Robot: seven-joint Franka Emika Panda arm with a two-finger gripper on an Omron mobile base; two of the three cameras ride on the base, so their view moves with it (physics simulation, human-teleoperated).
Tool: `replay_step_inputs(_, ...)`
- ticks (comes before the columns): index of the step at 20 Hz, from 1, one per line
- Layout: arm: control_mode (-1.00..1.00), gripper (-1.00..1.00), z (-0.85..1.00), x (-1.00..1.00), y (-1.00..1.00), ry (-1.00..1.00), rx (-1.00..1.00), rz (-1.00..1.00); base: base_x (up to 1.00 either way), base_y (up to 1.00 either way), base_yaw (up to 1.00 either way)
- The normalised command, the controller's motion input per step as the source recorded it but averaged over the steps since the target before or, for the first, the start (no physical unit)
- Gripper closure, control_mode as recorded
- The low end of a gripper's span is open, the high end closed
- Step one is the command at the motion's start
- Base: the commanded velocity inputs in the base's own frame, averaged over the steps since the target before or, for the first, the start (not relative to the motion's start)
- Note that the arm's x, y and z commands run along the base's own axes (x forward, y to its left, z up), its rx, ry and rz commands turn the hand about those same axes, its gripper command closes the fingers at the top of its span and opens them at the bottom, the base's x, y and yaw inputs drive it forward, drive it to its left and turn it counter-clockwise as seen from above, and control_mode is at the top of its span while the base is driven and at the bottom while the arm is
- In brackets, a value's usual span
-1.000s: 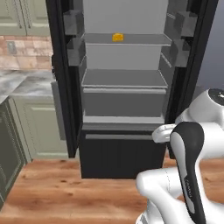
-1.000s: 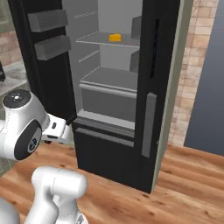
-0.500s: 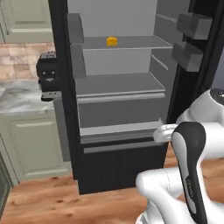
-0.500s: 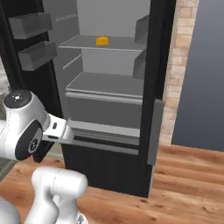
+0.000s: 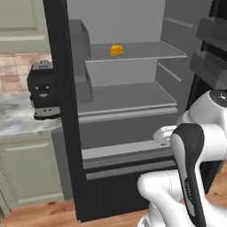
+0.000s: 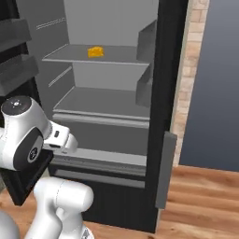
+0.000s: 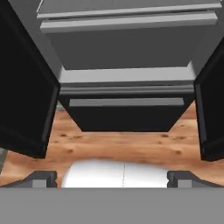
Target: Take the cheese, fish, and sweet potato from the fridge and place them on the plate on the dining counter to create an appetizer plate.
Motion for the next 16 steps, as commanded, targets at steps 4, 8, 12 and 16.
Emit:
replay_step_inputs(4,1.00,-1.00,0.00,0.00,0.00,0.00,0.00,0.00,0.55,-0.49,0.00)
replay_step_inputs(8,1.00,-1.00,0.00,0.00,0.00,0.00,0.00,0.00,0.81,0.00,-0.01)
replay_step_inputs(12,1.00,-1.00,0.00,0.00,0.00,0.00,0.00,0.00,0.85,0.38,-0.04)
replay_step_inputs(16,1.00,-1.00,0.00,0.00,0.00,0.00,0.00,0.00,0.43,0.11,-0.03)
